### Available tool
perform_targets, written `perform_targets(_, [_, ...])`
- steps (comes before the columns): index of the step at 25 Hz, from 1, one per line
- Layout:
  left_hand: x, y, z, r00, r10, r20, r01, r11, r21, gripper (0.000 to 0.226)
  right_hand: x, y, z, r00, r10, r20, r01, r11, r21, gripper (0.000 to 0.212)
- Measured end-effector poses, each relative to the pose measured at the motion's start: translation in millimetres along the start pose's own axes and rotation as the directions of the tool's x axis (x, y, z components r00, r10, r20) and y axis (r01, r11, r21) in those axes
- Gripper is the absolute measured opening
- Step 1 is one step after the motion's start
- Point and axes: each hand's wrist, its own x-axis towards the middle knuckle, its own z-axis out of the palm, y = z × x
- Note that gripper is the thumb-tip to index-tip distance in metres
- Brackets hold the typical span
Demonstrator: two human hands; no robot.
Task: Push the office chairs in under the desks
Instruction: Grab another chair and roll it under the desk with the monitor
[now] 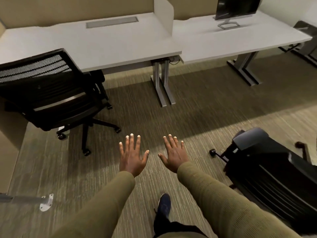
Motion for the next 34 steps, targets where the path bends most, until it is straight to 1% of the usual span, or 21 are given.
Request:
perform_targets(9, [-113, 37, 14, 0.997, 0.076, 0.027, -0.076, 0.997, 0.010, 0.077, -132, 7, 22, 0.998, 0.055, -0.019, -0.055, 0.998, 0.018, 0.081])
perform_targets(13, [-137, 77, 15, 0.989, 0.150, 0.017, -0.150, 0.989, 0.002, 0.077, -169, 31, 10, 0.994, 0.077, -0.079, -0.078, 0.997, -0.013, 0.081])
perform_targets(16, [-147, 116, 18, 0.975, 0.221, 0.017, -0.220, 0.975, -0.024, 0.075, -191, 48, -7, 0.991, 0.056, -0.120, -0.056, 0.998, -0.002, 0.077])
perform_targets(19, [-146, 171, 16, 0.959, 0.283, -0.019, -0.284, 0.954, -0.095, 0.070, -210, 76, -38, 0.983, 0.036, -0.182, -0.031, 0.999, 0.035, 0.069])
perform_targets(21, [-144, 213, 13, 0.948, 0.313, -0.058, -0.318, 0.936, -0.152, 0.067, -226, 101, -61, 0.976, 0.017, -0.218, -0.014, 1.000, 0.020, 0.068])
perform_targets(23, [-143, 260, 13, 0.931, 0.350, -0.102, -0.364, 0.904, -0.223, 0.062, -248, 131, -80, 0.966, -0.004, -0.258, -0.002, 1.000, -0.022, 0.070])
perform_targets(25, [-143, 313, 11, 0.906, 0.383, -0.179, -0.422, 0.851, -0.314, 0.058, -274, 164, -101, 0.953, -0.030, -0.301, 0.006, 0.997, -0.078, 0.075])
perform_targets(28, [-150, 398, 10, 0.872, 0.386, -0.301, -0.483, 0.782, -0.394, 0.055, -315, 223, -130, 0.919, -0.044, -0.391, 0.003, 0.995, -0.103, 0.082])
perform_targets(30, [-155, 445, 15, 0.839, 0.424, -0.341, -0.535, 0.757, -0.374, 0.053, -340, 259, -140, 0.915, 0.008, -0.404, -0.038, 0.997, -0.068, 0.086])
perform_targets(31, [-157, 466, 20, 0.823, 0.457, -0.337, -0.559, 0.757, -0.338, 0.052, -351, 276, -142, 0.920, 0.052, -0.389, -0.071, 0.997, -0.035, 0.088])
perform_targets(33, [-158, 498, 28, 0.790, 0.539, -0.294, -0.604, 0.768, -0.214, 0.046, -368, 306, -140, 0.925, 0.164, -0.342, -0.163, 0.986, 0.032, 0.090])
perform_targets(34, [-157, 510, 33, 0.777, 0.576, -0.256, -0.618, 0.775, -0.133, 0.043, -375, 320, -137, 0.926, 0.234, -0.294, -0.232, 0.972, 0.045, 0.089])
